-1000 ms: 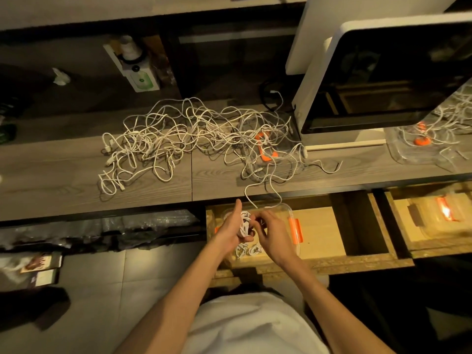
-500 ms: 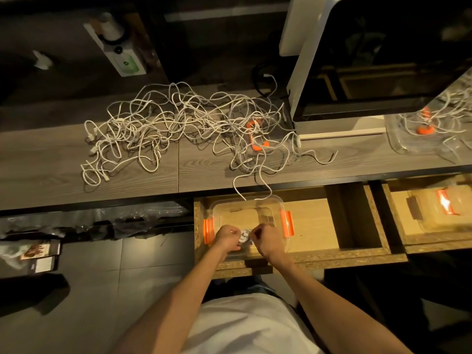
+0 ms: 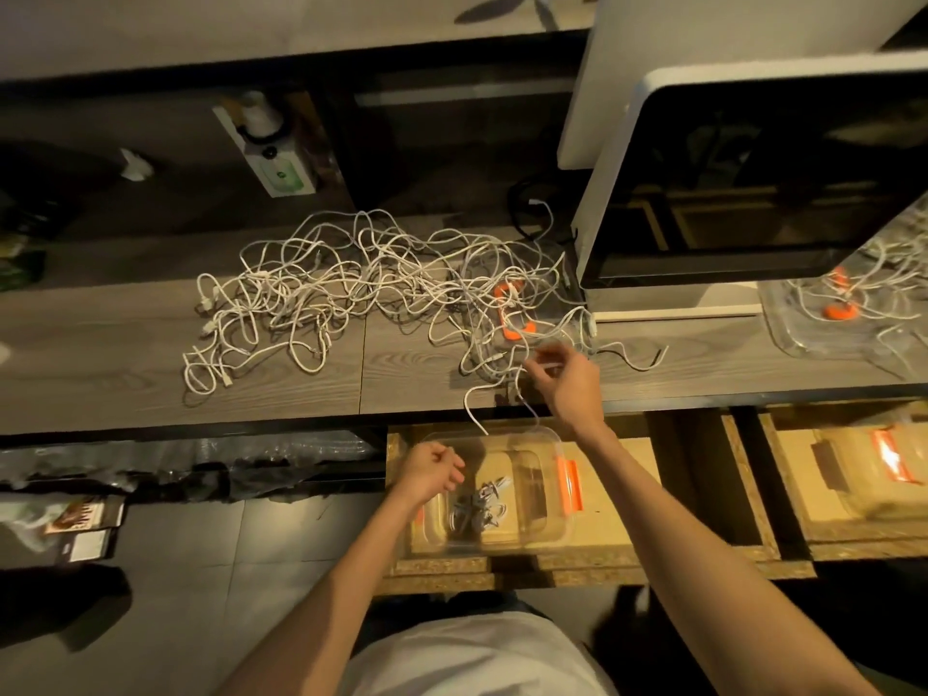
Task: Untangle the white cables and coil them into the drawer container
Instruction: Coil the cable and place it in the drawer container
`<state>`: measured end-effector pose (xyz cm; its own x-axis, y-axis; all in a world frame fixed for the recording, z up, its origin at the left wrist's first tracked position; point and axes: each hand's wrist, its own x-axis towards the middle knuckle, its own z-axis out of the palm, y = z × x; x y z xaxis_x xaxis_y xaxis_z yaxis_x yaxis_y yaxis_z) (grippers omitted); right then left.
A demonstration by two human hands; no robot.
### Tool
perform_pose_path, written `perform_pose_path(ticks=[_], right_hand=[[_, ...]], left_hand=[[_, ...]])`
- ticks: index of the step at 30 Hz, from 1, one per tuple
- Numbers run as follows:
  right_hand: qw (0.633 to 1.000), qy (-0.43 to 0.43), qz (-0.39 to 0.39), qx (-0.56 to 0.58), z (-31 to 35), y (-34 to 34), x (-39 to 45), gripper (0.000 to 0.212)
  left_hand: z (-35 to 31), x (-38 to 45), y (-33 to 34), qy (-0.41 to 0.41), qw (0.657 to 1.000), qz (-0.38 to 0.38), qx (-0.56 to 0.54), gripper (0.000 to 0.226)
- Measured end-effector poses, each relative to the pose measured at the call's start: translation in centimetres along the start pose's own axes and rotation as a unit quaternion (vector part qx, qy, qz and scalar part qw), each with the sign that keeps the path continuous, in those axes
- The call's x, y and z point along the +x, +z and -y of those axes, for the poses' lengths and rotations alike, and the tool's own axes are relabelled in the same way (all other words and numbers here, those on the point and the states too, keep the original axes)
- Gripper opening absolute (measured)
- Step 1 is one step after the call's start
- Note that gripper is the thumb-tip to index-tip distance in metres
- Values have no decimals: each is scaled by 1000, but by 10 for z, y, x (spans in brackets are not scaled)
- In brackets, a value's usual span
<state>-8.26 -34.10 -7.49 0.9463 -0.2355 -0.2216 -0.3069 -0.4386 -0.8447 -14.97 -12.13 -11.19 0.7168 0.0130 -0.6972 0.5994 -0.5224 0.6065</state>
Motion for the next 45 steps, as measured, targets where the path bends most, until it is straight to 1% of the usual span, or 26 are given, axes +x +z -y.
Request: perform_pose_path(ticks=[2,4,7,9,12,14,16,18,20,22,24,26,27,29,31,33,34,36,37,38,39,40,42,43,45], right_hand=[[1000,12,7,10,12,-2,14,37],[999,36,23,34,20,-1,19,35],[998,29,39,32,28,3,26,30],[999,-5,46,-4,36,1,27,23],[993,-87,22,-73,59,-9,33,19],[989,-127,6,-77,82,-19,39,17],[984,-159,-15,-74,107,-31,45,17],[978,-188,-41,-78,131,-43,51,18],[972,-213,-60,-75,154,-52,57,18],[970,-225,-71,-64,177,-63,62,17],[968,-236,-75,-37,200,-73,65,16],[967,-245,-76,-6,221,-83,69,15],[968,-241,-71,12,229,-88,71,14],[972,-219,-55,61,249,-98,73,14],[972,-190,-33,137,269,-109,75,19],[964,-182,-23,194,290,-121,75,18],[960,-184,-28,211,299,-127,75,14],[955,-182,-50,231,315,-139,74,9],[953,-181,-58,235,321,-144,75,11],[952,-182,-61,240,324,-148,75,14],[950,-182,-67,246,328,-150,76,16],[946,-177,-77,262,329,-152,76,15],[936,-160,-104,297,330,-155,77,12],[936,-156,-115,293,329,-155,78,13],[954,-144,-108,241,326,-151,78,17]], left_hand=[[-9,1,-6,27,1000,-16,6,25],[-21,0,-11,52,998,-31,7,24],[-37,3,-24,88,994,-63,14,20],[-50,4,-34,120,988,-89,35,14],[-82,2,-53,188,970,-138,75,6],[-110,1,-68,252,949,-172,84,9],[-139,5,-82,310,927,-191,87,17],[-172,7,-93,343,915,-191,96,31],[-210,5,-103,373,907,-178,78,45],[-243,5,-110,399,907,-128,44,49],[-266,7,-116,414,907,-70,36,46],[-281,10,-120,410,911,-29,44,38],[-285,10,-120,397,915,-24,62,35],[-290,17,-123,381,918,-38,102,30],[-287,29,-126,368,923,-47,105,27],[-280,40,-131,379,912,-75,140,28],[-275,45,-134,377,910,-88,152,29],[-259,59,-144,347,918,-110,158,30],[-252,67,-150,323,927,-106,157,32],[-245,78,-158,315,927,-113,168,34],[-239,85,-167,324,921,-109,188,35],[-236,83,-172,314,922,-105,199,34],[-234,78,-189,301,926,-131,187,30],[-236,73,-196,303,931,-137,149,29],[-244,65,-212,305,935,-168,75,25]])
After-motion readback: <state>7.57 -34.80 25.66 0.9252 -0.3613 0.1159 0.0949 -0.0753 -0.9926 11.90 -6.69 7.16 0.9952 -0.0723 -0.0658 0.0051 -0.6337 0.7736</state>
